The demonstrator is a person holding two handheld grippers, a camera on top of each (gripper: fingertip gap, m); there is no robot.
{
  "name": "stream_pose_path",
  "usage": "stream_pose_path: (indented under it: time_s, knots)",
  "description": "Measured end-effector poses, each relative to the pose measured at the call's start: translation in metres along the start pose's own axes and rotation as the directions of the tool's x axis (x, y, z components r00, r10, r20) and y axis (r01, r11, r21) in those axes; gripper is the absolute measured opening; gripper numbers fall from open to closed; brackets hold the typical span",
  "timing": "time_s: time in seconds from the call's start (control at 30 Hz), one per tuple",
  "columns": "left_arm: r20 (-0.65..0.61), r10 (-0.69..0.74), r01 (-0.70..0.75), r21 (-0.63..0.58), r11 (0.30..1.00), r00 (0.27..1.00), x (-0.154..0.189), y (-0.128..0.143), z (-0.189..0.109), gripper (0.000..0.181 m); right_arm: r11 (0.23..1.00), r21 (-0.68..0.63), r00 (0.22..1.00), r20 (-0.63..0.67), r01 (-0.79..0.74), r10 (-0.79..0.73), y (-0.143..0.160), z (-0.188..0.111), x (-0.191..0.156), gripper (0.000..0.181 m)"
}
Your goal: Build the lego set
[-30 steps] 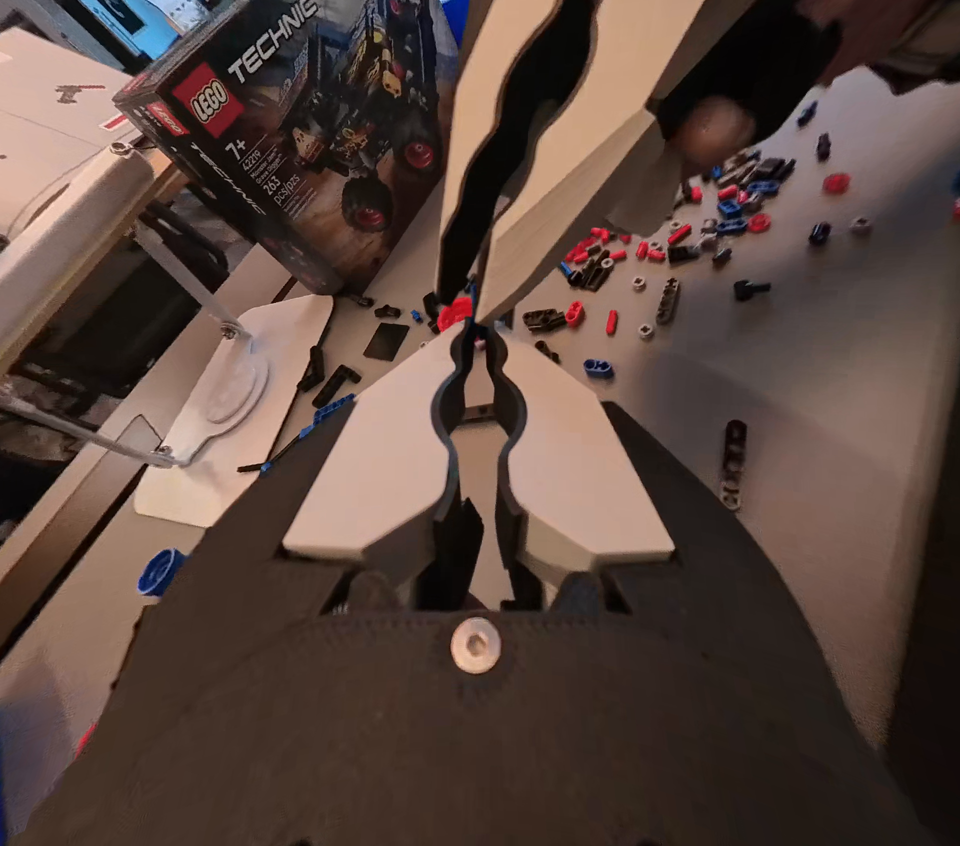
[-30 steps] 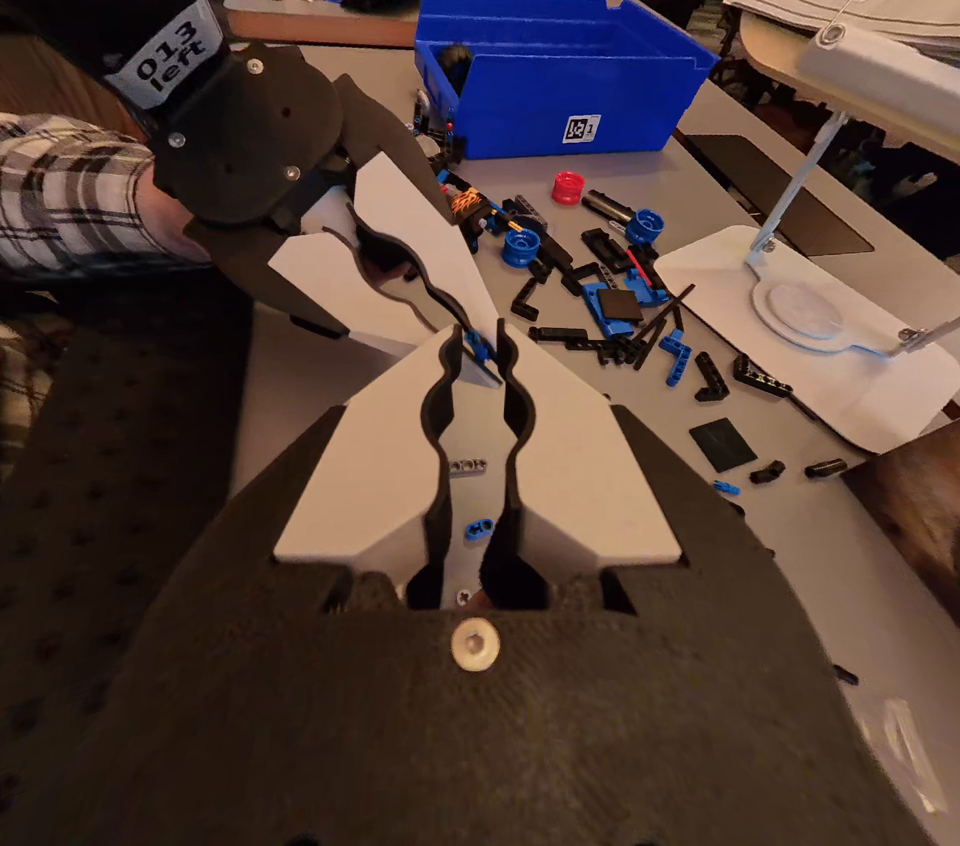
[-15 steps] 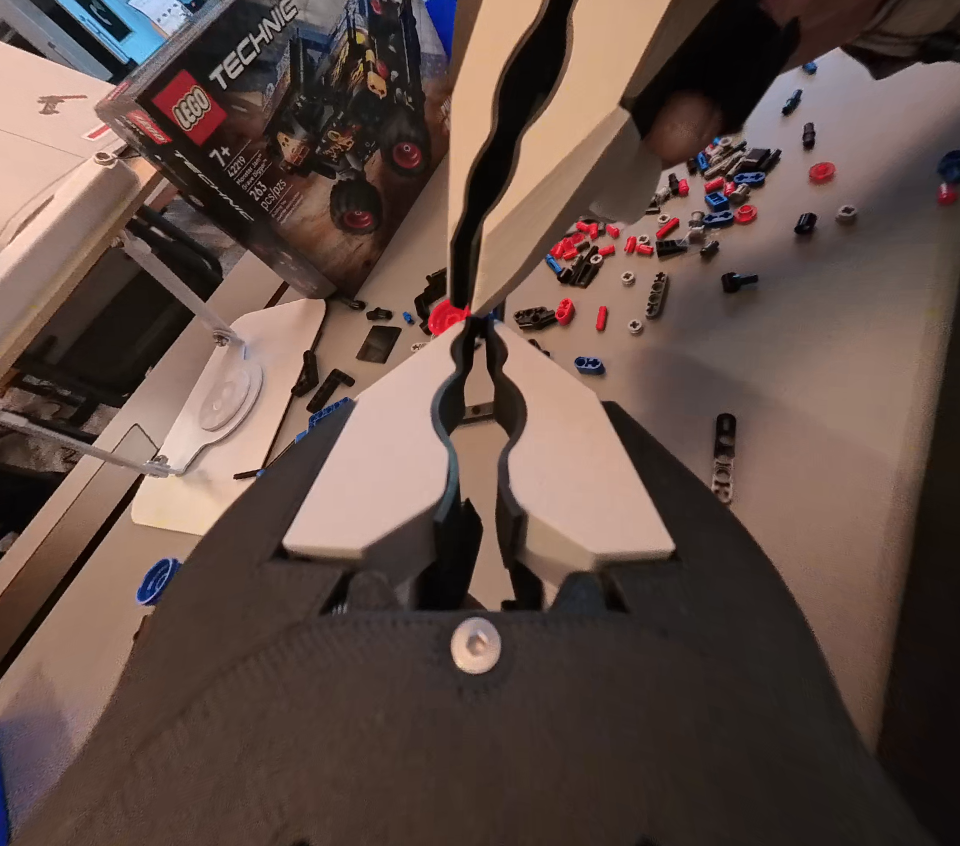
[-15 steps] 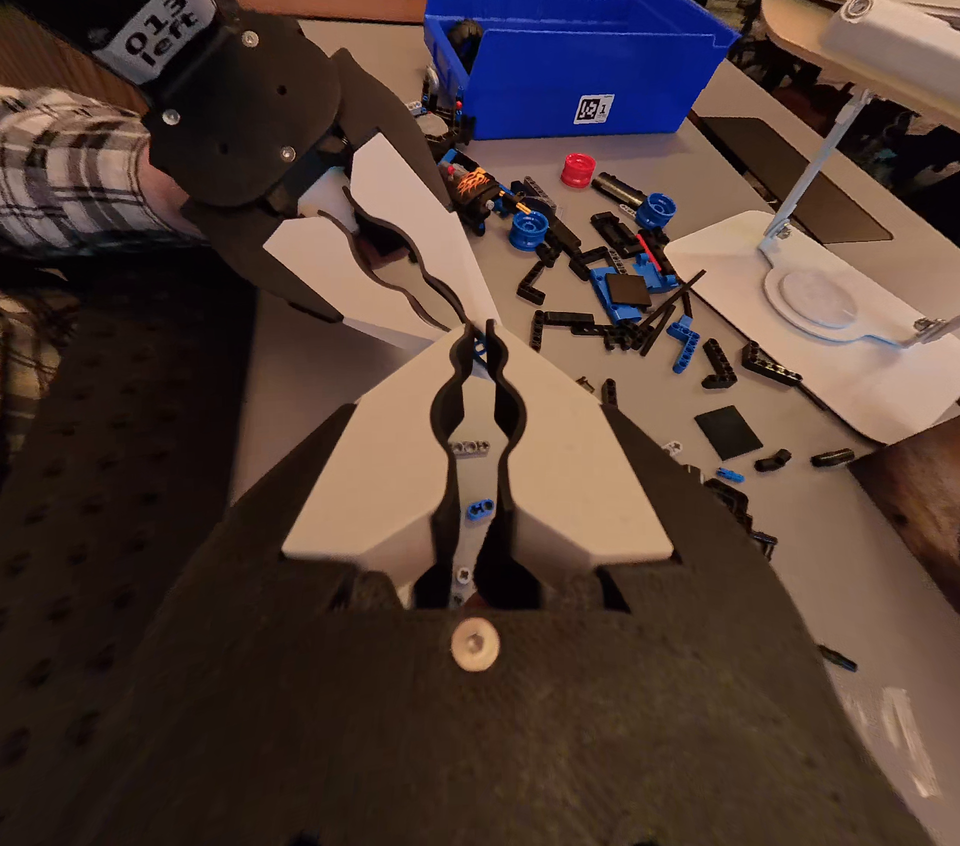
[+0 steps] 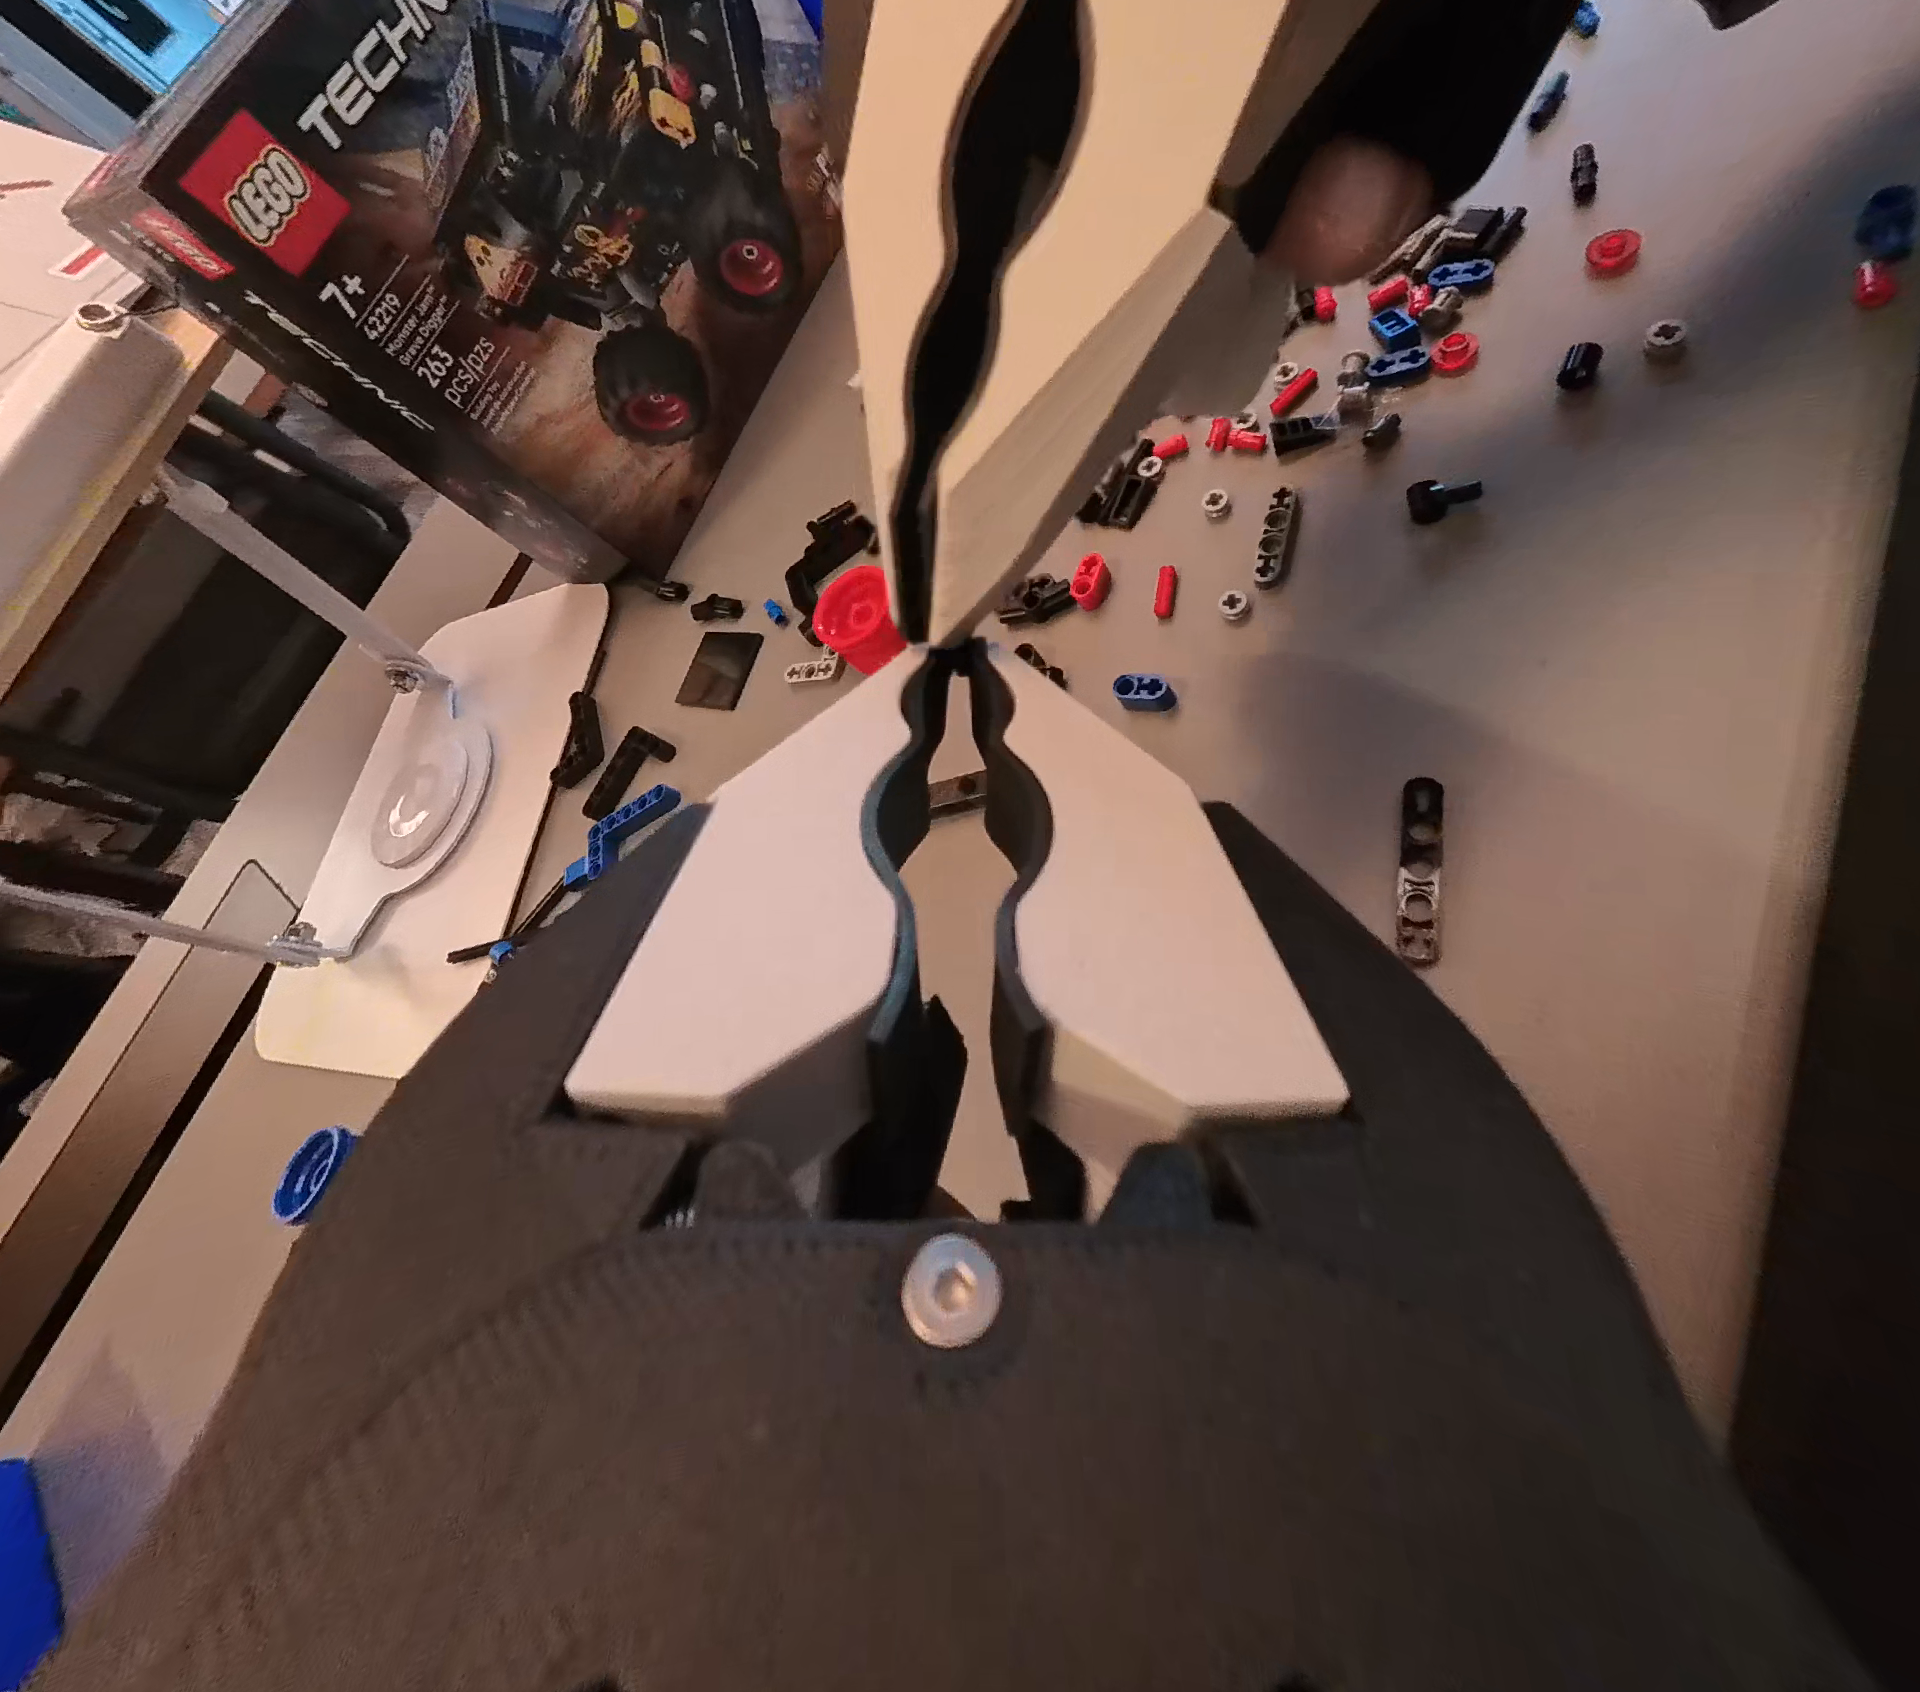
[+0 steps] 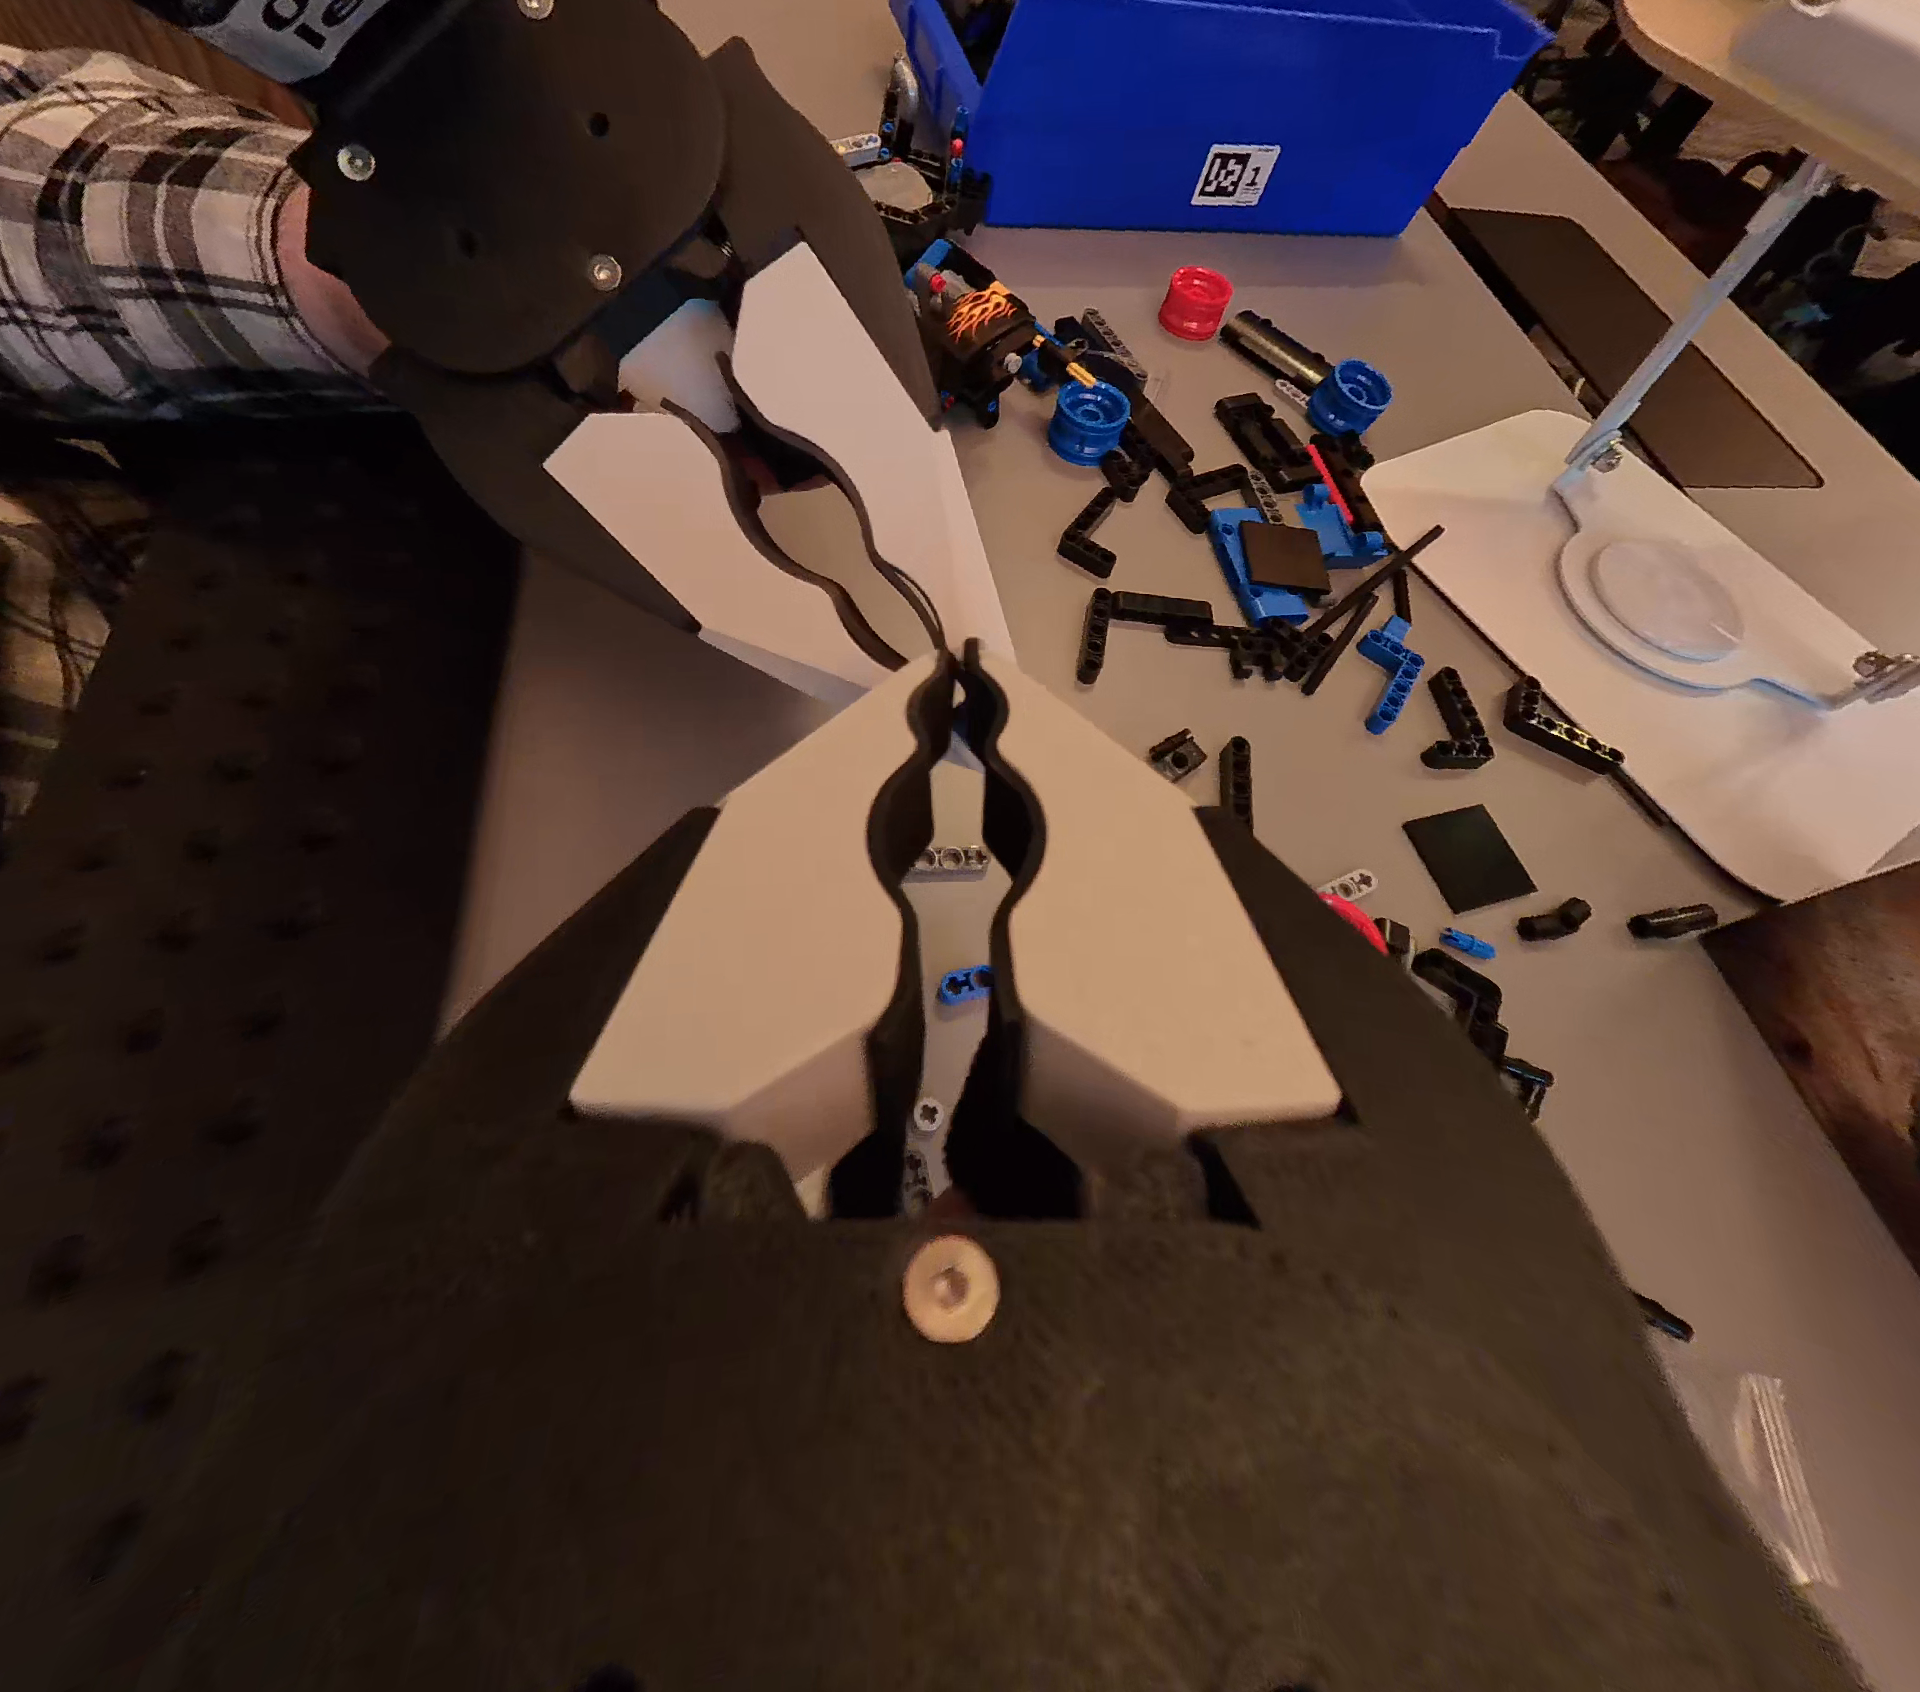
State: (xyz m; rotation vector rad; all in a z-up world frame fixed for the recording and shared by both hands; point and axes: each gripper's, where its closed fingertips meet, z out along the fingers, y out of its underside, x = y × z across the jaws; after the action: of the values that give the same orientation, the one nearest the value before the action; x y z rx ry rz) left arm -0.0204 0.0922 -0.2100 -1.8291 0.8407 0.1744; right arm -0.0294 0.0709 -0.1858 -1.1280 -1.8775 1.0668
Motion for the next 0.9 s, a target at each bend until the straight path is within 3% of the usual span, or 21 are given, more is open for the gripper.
stream_pose_path:
  time_s: [0.9]
  knots:
    - [0.014,0.016,-0.015,-0.029,0.999,1.000,-0.001,0.006,0.001,0.000,0.998,-0.063,0.999,-0.027,0.017,-0.019,0.013,-0.002,0.005,0.007]
